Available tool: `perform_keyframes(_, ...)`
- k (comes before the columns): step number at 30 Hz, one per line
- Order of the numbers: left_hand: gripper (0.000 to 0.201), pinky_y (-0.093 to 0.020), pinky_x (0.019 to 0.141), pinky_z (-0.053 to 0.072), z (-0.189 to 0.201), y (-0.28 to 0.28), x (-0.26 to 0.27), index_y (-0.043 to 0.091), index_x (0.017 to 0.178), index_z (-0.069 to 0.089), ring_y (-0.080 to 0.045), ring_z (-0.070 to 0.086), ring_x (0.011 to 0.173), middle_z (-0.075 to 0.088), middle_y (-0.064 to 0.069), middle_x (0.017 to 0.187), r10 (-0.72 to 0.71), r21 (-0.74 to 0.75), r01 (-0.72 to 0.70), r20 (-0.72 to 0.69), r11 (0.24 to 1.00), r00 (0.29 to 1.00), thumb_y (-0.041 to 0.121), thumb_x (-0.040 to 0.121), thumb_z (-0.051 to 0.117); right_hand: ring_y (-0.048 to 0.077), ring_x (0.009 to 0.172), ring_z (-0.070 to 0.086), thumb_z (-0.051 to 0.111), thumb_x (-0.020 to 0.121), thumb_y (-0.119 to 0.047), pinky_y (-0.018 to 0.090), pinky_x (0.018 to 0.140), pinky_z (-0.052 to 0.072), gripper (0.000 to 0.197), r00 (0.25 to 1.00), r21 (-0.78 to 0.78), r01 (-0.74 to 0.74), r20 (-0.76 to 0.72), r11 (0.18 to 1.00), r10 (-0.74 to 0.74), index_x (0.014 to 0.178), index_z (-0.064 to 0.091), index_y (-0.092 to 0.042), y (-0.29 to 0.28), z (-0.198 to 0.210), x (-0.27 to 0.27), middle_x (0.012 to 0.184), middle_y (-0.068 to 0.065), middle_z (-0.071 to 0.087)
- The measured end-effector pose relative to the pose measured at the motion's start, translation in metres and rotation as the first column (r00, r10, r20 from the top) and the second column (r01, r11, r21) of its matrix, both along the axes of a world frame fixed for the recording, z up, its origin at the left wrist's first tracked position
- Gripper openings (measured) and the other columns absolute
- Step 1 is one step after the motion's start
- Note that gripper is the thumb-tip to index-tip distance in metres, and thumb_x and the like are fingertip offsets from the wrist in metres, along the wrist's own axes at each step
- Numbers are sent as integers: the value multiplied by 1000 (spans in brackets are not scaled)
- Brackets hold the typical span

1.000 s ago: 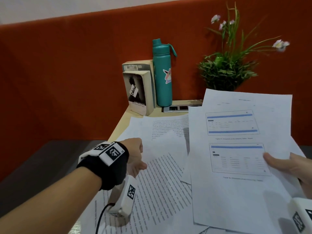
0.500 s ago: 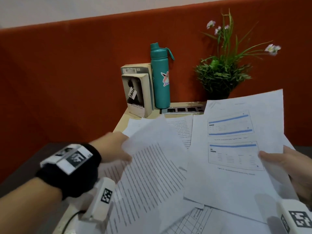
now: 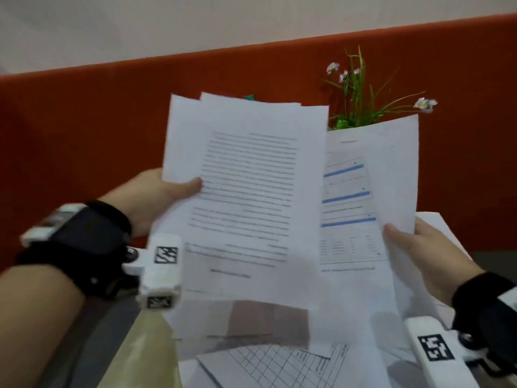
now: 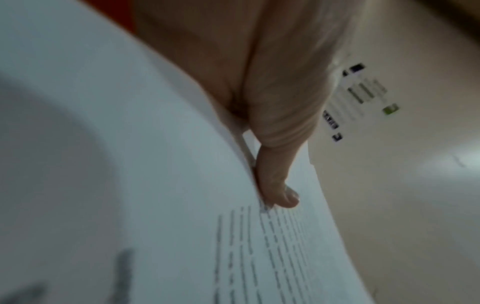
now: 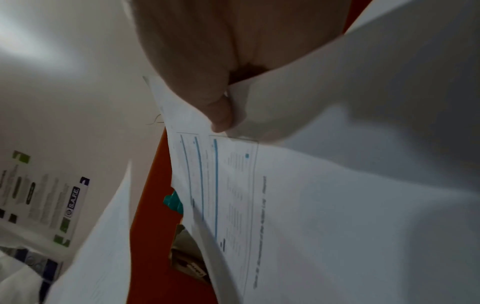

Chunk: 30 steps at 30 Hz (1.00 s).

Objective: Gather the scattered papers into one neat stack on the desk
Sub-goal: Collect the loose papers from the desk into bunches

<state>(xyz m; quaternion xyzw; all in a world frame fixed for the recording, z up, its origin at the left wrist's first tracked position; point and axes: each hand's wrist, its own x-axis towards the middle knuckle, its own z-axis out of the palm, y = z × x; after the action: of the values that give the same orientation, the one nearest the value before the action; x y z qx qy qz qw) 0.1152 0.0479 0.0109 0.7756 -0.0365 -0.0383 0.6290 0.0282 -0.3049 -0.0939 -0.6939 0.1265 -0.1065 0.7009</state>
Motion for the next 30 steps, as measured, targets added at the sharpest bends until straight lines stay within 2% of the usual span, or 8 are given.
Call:
perform_keyframes(7, 30, -49, 104, 43, -87, -77, 0, 9, 127, 59, -32, 62, 116, 63, -12, 131, -93, -142, 58, -250, 988, 964, 16, 98, 52, 20, 102, 68, 41, 102, -28, 40, 92, 51, 23, 994, 150, -88, -49, 985, 97, 115, 60, -31, 19, 1, -4, 110, -5, 74)
perform_keyframes(10, 38, -47, 103, 45, -95, -100, -10, 3, 133, 53, -32, 63, 115, 64, -14, 129, -112, -194, 64, -245, 979, 963, 11, 95, 56, 25, 94, 73, 43, 94, -53, 44, 85, 55, 40, 994, 133, -44, -96, 990, 57, 117, 66, -32, 20, 2, -8, 101, -2, 79)
perform_keyframes(14, 19, -35, 84, 55, -94, -116, -30, 10, 103, 55, -26, 66, 99, 68, -9, 107, -5, -170, -31, -204, 985, 979, -2, 90, 60, 14, 92, 70, 52, 77, -67, 34, 75, 51, 35, 982, 155, -135, -107, 979, 153, 103, 63, -47, 17, 8, -15, 94, -16, 78)
perform_keyframes(17, 13, -15, 56, 53, -93, -116, -35, 16, 92, 51, -11, 62, 78, 64, -1, 91, 19, -77, -34, -188, 996, 982, 8, 91, 61, 28, 95, 75, 91, 31, -58, 45, 86, 53, 95, 952, 50, -253, -165, 966, 258, 118, 64, -31, 11, -1, -16, 106, -3, 78)
perform_keyframes(19, 21, -20, 61, 57, -89, -106, -27, 10, 93, 54, -21, 62, 76, 66, -11, 94, 63, 137, -37, -188, 990, 980, 30, 91, 60, 31, 98, 73, 93, 13, -52, 49, 93, 51, 111, 956, 13, -219, -198, 976, 217, 117, 65, -25, 7, -9, -14, 107, 1, 78)
perform_keyframes(23, 93, -46, 109, 37, -93, -69, -4, -4, 142, 37, -42, 43, 132, 41, -26, 148, 227, 736, 49, -272, 675, 935, 66, 82, 48, 35, 107, 68, 83, 62, -24, 55, 104, 42, 69, 949, 77, -191, -239, 979, 204, 127, 61, -21, 7, -13, -17, 109, 3, 77)
perform_keyframes(25, 94, -44, 111, 35, -101, -54, -4, 3, 144, 36, -36, 36, 138, 39, -18, 151, 223, 845, 117, -268, 522, 937, 70, 79, 49, 34, 103, 71, 91, 45, -33, 54, 101, 44, 83, 948, 70, -189, -246, 979, 201, 123, 63, -23, 4, -22, -15, 108, 3, 78)
perform_keyframes(30, 89, -40, 109, 39, -108, -61, -8, 0, 148, 28, -32, 43, 135, 40, -16, 150, 189, 803, 182, -343, 568, 920, 47, 81, 66, 39, 100, 70, 74, 61, -16, 55, 94, 48, 67, 942, 58, -171, -284, 984, 180, 126, 61, -16, 4, -26, -10, 106, 9, 78)
